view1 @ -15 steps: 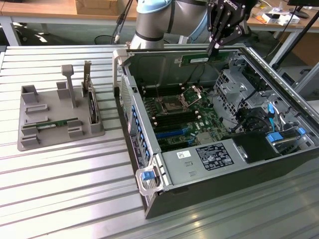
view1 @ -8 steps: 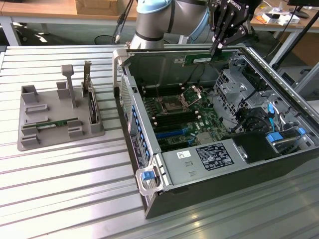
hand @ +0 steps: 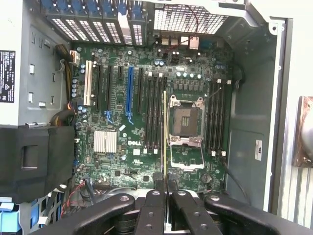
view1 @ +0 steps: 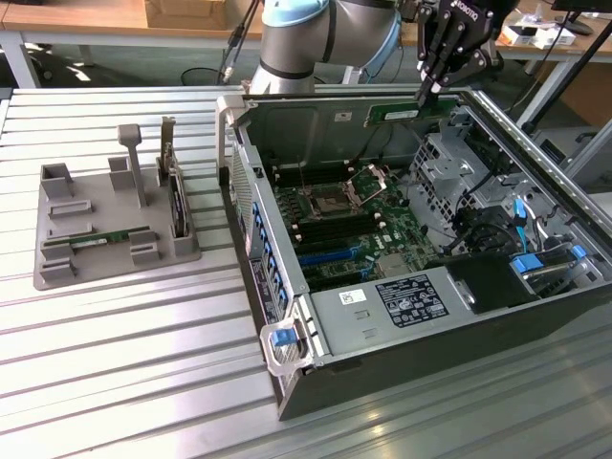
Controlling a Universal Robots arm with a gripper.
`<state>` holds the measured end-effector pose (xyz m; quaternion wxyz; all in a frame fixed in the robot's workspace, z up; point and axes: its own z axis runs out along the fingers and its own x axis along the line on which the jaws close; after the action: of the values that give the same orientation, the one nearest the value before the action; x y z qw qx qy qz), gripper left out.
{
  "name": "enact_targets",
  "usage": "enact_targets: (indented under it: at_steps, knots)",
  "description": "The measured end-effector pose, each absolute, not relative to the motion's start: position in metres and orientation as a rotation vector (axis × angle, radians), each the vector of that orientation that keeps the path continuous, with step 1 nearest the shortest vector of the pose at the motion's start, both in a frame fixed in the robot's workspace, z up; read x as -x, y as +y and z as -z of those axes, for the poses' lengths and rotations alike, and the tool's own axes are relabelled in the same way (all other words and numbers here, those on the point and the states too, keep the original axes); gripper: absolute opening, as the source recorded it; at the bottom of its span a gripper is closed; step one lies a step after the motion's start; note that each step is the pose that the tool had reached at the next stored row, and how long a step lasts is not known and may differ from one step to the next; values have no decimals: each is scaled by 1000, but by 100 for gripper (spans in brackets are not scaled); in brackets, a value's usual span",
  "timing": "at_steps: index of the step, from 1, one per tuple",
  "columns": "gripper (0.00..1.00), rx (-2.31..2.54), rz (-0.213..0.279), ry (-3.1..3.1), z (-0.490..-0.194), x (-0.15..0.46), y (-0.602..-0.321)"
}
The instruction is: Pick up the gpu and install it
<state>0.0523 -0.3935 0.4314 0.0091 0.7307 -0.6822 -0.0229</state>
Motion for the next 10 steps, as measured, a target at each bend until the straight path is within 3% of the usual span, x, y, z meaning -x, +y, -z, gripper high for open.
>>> enact_targets:
  at_steps: [10]
  knots:
    - [12,-2283,72,-2131,-431,-66,-393]
